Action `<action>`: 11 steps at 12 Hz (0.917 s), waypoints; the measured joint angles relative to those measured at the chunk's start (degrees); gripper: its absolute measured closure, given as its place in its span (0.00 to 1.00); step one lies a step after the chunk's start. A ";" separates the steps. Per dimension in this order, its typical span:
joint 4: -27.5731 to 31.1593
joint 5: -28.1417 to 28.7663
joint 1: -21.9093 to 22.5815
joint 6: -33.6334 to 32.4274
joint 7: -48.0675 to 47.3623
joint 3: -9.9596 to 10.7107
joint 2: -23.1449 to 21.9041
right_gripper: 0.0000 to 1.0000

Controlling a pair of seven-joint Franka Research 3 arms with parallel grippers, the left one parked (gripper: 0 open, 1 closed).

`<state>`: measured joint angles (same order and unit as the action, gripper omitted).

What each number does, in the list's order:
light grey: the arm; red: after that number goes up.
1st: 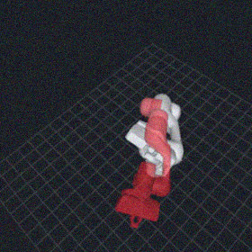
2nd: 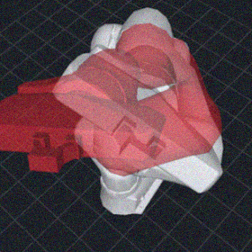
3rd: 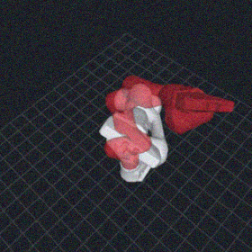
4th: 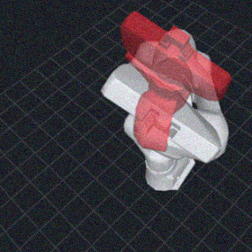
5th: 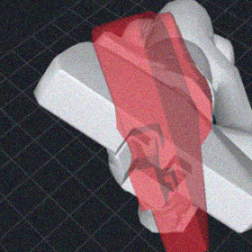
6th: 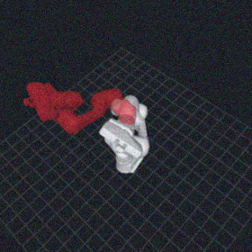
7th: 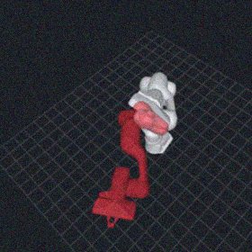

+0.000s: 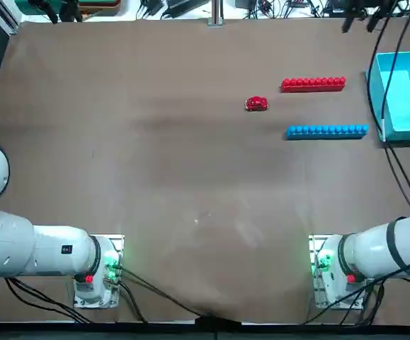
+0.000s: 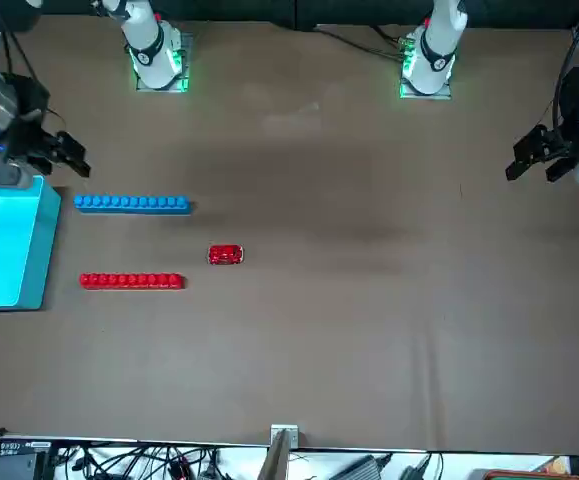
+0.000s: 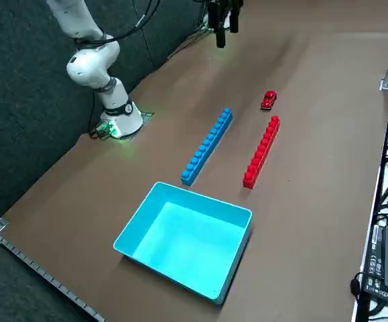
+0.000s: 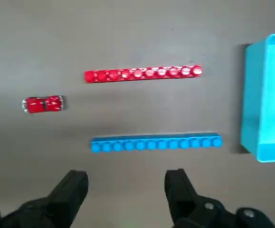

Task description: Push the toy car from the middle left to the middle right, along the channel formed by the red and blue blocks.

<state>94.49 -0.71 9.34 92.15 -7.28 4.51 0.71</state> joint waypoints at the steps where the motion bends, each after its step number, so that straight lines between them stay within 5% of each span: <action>1: 0.12 0.80 0.80 0.79 -1.00 -0.02 0.71 0.00; 11: 1.73 5.53 8.60 15.38 -36.49 -0.21 10.86 0.00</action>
<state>96.22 4.82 17.94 107.53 -43.77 4.30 11.57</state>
